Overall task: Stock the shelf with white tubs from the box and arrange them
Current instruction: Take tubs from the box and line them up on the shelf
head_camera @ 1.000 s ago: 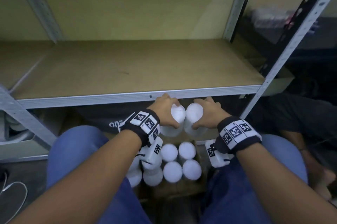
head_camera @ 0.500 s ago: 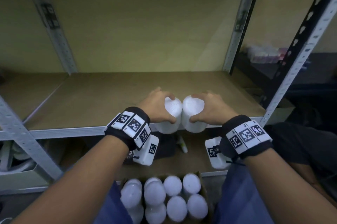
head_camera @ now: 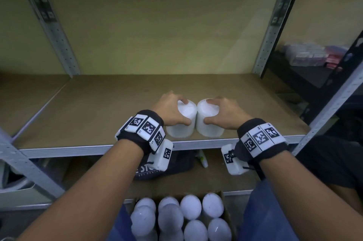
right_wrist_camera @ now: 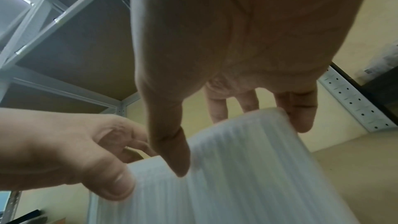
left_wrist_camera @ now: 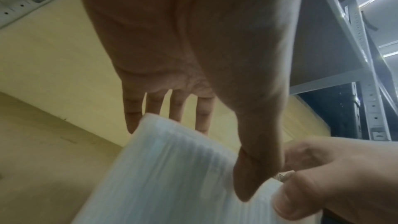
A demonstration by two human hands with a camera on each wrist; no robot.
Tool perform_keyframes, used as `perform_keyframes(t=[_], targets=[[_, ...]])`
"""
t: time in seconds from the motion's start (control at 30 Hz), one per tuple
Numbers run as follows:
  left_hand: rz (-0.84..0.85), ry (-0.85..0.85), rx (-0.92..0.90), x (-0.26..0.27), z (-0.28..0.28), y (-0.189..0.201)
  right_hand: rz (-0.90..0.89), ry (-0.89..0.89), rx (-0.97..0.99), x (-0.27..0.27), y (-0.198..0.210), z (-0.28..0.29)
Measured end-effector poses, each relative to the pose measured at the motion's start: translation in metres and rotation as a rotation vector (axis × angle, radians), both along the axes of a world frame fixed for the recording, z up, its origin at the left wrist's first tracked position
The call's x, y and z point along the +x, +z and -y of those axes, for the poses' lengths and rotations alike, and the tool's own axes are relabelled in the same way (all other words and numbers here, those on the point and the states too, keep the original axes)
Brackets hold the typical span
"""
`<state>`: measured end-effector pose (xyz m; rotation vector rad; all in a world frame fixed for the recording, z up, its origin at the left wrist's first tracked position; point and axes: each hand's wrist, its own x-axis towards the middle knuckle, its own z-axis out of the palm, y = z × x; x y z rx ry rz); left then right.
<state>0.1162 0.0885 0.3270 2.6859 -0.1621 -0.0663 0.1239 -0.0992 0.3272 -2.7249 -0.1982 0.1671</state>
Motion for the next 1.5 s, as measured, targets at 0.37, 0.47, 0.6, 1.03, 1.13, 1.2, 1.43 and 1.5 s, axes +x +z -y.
perform_keyframes(t=[0.37,0.47,0.6,1.03,1.13,1.2,1.43,1.5], targets=[[0.008,0.008,-0.015,-0.006,0.002,-0.008,-0.020,-0.017,-0.066,-0.002,-0.012,0.000],[0.001,-0.024,-0.013,-0.013,0.003,-0.008,0.008,-0.033,-0.045,-0.011,-0.008,-0.001],[0.114,-0.012,0.014,-0.027,0.005,-0.008,0.191,-0.039,-0.025,-0.029,-0.005,-0.003],[0.240,0.082,-0.010,-0.041,0.014,-0.012,0.313,0.003,-0.048,-0.041,-0.007,-0.005],[0.253,0.078,-0.017,-0.038,0.015,-0.013,0.310,-0.007,-0.049,-0.037,-0.007,-0.005],[0.265,0.075,-0.031,-0.034,0.016,-0.012,0.311,-0.025,-0.051,-0.032,-0.007,-0.004],[0.293,0.057,-0.058,0.000,0.030,-0.011,0.303,-0.072,-0.058,-0.003,-0.006,0.004],[0.287,0.048,-0.071,0.013,0.036,-0.011,0.287,-0.088,-0.048,0.009,-0.006,0.008]])
